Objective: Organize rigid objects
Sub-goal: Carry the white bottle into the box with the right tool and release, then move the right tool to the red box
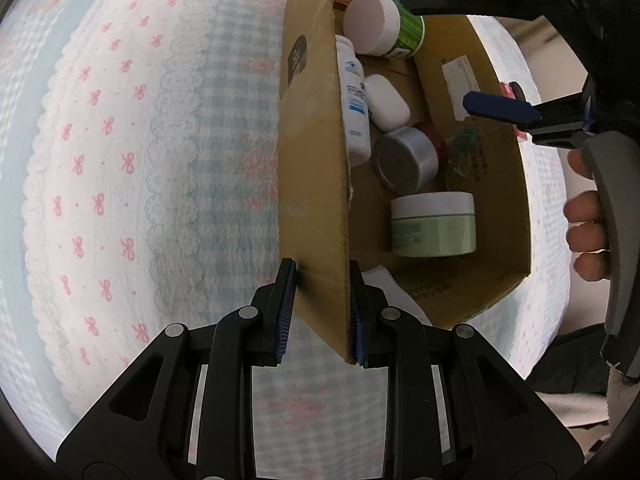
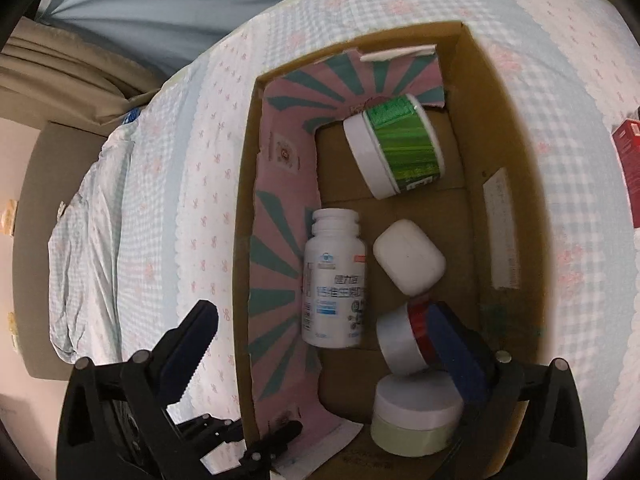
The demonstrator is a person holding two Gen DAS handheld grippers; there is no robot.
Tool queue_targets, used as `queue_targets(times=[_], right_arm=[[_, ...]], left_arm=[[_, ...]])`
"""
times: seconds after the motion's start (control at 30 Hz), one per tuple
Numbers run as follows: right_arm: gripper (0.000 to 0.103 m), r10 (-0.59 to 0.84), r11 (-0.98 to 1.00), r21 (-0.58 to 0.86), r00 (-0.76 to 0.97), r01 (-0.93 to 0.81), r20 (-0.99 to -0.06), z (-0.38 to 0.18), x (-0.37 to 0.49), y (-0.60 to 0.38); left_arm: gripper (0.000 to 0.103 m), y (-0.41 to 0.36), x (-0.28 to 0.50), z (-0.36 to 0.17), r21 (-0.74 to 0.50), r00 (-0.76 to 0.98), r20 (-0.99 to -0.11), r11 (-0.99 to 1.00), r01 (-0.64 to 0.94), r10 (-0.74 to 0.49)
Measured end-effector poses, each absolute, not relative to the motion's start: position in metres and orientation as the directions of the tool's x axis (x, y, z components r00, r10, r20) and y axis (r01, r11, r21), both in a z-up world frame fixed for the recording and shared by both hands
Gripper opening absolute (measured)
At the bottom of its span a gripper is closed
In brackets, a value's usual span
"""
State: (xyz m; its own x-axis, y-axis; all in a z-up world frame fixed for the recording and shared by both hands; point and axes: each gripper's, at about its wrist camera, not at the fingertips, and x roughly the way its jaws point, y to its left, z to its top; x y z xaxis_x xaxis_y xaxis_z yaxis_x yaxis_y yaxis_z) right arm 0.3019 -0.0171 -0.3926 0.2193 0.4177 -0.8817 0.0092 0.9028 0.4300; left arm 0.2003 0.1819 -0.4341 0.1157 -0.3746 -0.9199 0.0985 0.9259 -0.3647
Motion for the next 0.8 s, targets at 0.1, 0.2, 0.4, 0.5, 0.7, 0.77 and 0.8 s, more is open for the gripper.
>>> queue_targets(times=[0.1,0.2,0.4,0.5,0.7,0.77,0.8], right_arm=[[0.103,0.42,0.902,0.431,0.222,0.002,-0.88,-0.389,0.301,-0.017],[0.103,0.424,0.9,0.435,0.232,-0.003,-0.875,-0.387,0.3,-0.018],[0.103,0.43,0.898,0.44,0.244,-0.015,-0.869,-0.38,0.298,-0.019],[0.103,0.445,0.89,0.455,0.241,-0.012,-0.863,-0.372,0.294,-0.023],[0.103,0.43,0.898,0.438,0.271,-0.037,-0.861,-0.335,0.278,-0.041],[0.103,0.403,0.911,0.41,0.291,-0.039,-0.868,-0.319,0.271,-0.053],[0.103,0.394,0.915,0.402,0.299,-0.036,-0.869,-0.315,0.269,-0.058]], left_arm=[[0.022,0.178,0.201,-0.432,-0.357,0.115,-0.923,0.928,0.108,-0.368],[0.022,0.177,0.2,-0.433,-0.356,0.116,-0.923,0.928,0.107,-0.367],[0.022,0.175,0.199,-0.434,-0.351,0.117,-0.924,0.93,0.11,-0.363],[0.022,0.173,0.199,-0.433,-0.348,0.117,-0.926,0.931,0.113,-0.36],[0.022,0.172,0.199,-0.433,-0.342,0.116,-0.928,0.933,0.111,-0.354],[0.022,0.172,0.199,-0.433,-0.338,0.117,-0.929,0.934,0.114,-0.35],[0.022,0.171,0.199,-0.433,-0.338,0.118,-0.929,0.934,0.113,-0.351]])
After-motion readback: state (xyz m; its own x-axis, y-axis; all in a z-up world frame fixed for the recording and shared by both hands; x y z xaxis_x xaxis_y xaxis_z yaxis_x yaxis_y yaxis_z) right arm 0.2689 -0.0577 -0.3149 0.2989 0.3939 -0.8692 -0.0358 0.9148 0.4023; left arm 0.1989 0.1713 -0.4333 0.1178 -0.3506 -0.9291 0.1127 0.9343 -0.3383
